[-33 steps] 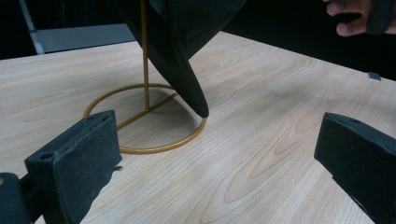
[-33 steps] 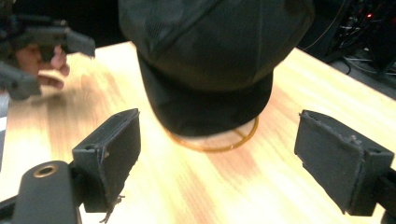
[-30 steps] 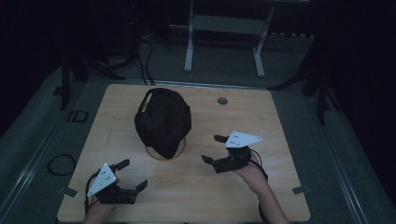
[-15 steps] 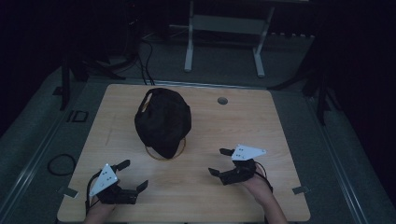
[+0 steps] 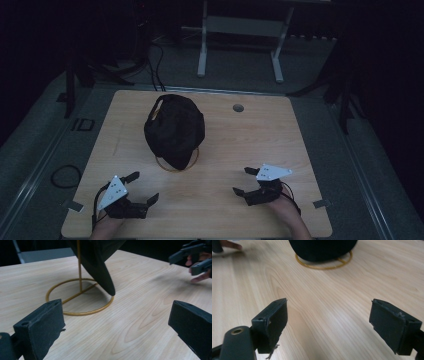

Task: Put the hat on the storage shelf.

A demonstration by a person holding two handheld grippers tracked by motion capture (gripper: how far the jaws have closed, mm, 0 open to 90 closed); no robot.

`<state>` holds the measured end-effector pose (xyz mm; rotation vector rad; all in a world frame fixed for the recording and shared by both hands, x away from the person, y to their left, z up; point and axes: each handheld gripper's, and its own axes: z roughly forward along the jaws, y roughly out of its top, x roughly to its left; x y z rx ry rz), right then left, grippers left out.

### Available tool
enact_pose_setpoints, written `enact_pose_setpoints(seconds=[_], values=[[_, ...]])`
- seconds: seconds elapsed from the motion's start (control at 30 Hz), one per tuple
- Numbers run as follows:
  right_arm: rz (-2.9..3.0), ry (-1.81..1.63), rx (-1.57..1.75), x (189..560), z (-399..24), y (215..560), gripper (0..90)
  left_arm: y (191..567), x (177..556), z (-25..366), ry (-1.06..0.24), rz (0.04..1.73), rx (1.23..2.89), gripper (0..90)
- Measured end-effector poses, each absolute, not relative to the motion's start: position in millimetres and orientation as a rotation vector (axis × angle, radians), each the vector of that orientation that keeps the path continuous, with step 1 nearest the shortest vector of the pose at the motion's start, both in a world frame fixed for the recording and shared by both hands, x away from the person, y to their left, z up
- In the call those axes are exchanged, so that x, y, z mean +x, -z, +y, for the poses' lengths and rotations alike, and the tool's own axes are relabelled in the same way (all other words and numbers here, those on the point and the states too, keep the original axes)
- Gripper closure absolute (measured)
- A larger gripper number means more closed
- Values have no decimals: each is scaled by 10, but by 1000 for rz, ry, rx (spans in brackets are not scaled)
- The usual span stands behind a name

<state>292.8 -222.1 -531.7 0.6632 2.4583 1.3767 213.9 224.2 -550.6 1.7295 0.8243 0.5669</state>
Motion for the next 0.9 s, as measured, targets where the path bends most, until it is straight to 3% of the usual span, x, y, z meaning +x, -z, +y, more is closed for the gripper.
enact_pose_setpoints(seconds=[0.67, 0.9], values=[[2364, -1274, 821, 2884, -2773, 5436, 150, 5534, 2150, 2262, -545, 839, 1728, 7], [2359, -1268, 829, 2893, -2791, 5451, 150, 5536, 2147, 2266, -541, 839, 1726, 7]])
